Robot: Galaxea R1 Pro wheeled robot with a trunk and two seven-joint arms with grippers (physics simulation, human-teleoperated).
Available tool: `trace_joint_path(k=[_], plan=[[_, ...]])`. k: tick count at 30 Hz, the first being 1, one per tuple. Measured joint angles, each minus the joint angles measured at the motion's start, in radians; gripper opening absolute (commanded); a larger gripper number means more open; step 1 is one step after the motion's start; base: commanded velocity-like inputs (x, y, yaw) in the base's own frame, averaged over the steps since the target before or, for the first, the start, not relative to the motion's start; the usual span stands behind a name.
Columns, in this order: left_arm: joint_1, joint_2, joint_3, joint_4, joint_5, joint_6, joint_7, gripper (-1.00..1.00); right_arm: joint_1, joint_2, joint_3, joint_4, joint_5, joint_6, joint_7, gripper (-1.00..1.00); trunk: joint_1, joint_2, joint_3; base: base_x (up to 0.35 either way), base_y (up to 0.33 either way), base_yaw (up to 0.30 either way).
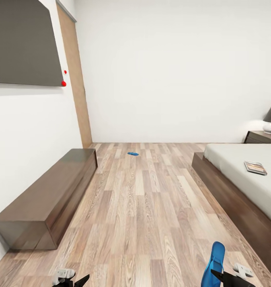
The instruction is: In the bedroom, move the book from the bed onto either nightstand, and place the two sandals side by side next to the bed.
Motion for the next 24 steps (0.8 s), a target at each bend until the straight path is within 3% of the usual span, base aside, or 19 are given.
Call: trace_joint_path(k=[13, 19, 24], plan=[[0.0, 0.0, -0.001, 0.0, -0.001, 0.0, 0.0, 1.0, 0.0, 0.0, 0.0, 0.0, 0.0, 0.0, 0.0, -1.0, 0.0, 0.0, 0.0, 0.0, 0.0, -0.165], [0.0, -0.012, -0.001, 0.0, -0.002, 0.0, 0.0, 1.0, 0.0, 0.0, 0.0, 0.0, 0.0, 0.0, 0.001, -1.0, 0.0, 0.0, 0.0, 0.0, 0.0, -0.054], [0.0, -0.013, -0.003, 0.0, -0.004, 0.001, 0.0, 1.0, 0.0, 0.0, 0.0, 0.0, -0.001, 0.0, 0.001, -1.0, -0.019, 0.035, 0.016, 0.0, 0.0, -0.006]])
